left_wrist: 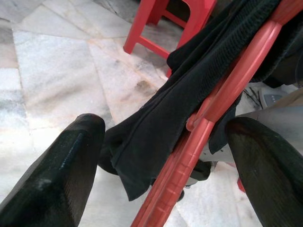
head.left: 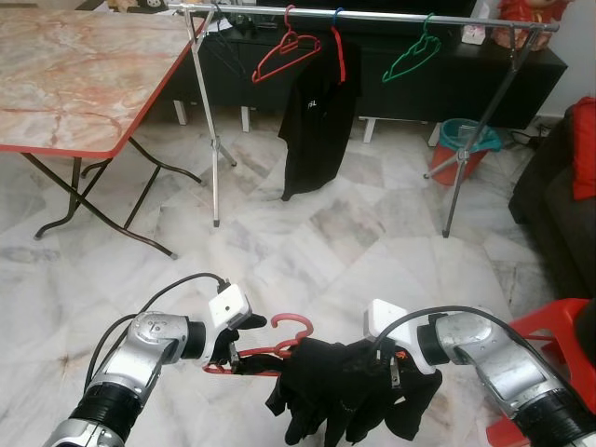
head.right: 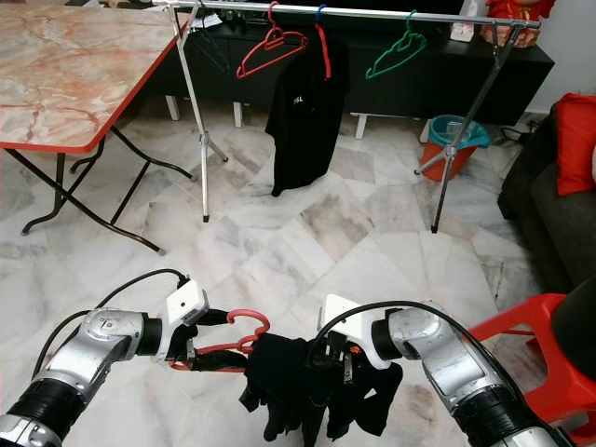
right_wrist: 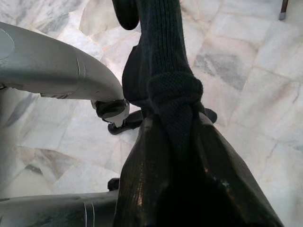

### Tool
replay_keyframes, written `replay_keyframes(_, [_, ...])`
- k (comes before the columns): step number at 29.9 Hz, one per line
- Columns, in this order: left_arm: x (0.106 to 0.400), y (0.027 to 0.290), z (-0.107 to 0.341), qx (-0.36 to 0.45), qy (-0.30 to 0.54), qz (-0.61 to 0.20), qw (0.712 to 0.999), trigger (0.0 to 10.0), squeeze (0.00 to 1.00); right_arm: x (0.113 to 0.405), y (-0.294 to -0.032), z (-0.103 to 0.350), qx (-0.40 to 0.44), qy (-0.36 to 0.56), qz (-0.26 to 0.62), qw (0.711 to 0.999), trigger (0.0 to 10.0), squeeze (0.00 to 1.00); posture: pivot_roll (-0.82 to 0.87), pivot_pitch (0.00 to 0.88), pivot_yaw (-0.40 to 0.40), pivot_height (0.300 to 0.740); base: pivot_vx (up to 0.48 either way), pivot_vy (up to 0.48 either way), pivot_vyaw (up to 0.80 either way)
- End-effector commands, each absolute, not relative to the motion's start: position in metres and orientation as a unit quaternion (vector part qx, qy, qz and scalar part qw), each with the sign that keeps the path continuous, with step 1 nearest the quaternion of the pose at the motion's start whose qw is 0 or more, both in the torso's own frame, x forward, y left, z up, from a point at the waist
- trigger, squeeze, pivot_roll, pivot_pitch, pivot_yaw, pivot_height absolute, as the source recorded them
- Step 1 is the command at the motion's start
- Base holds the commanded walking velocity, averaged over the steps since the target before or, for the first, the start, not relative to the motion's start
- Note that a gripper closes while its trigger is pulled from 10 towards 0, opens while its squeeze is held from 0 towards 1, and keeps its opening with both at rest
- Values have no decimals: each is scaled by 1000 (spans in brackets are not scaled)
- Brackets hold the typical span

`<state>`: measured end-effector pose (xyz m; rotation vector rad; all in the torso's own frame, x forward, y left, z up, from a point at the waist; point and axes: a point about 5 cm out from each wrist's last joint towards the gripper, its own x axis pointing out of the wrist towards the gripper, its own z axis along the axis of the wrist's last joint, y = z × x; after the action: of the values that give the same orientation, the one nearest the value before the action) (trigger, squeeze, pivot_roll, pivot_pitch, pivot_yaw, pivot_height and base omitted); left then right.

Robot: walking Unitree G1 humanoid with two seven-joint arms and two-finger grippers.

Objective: Hang hanger

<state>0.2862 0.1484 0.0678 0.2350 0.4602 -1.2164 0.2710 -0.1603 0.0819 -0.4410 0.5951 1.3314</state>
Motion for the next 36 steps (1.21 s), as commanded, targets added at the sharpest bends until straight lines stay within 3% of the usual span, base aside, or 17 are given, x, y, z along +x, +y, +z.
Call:
replay_keyframes(1, [287,145,69,117,213,-569,786,5961,0,276,-153,95,-210,243,614,721,10000,0,14,89,-59,740,0,0,0])
replay_keyframes(5, [287,142,68,116,213,-572,783,6118,0,277,-151,95,-210,241,614,722,10000,0,15,91,-59,740,0,0,0])
replay_keyframes(7, [288,140,68,116,211,-572,784,3529,0,278,-148,96,-207,237,616,722,10000,0,16,96,-61,740,0,0,0])
replay_keyframes(8, [288,140,68,116,211,-572,784,3529,0,278,-148,96,-207,237,616,722,10000,0,16,96,-61,740,0,0,0])
replay_keyframes(11, [289,139,68,114,210,-572,785,0,0,278,-147,97,-207,236,616,723,10000,0,16,101,-62,740,0,0,0])
replay_keyframes(26, [286,147,70,114,219,-576,779,0,0,276,-151,92,-206,248,616,718,10000,0,22,111,-64,740,0,0,0])
replay_keyframes(27, [285,148,70,115,221,-579,776,2392,0,276,-151,92,-206,249,616,718,10000,0,23,111,-64,740,0,0,0])
replay_keyframes(28, [284,148,70,115,222,-582,774,10000,0,275,-151,92,-206,249,616,718,10000,0,23,111,-64,740,0,0,0])
replay_keyframes(36, [284,149,71,119,225,-584,771,10000,0,276,-150,91,-204,250,617,718,10000,0,23,111,-64,740,0,0,0])
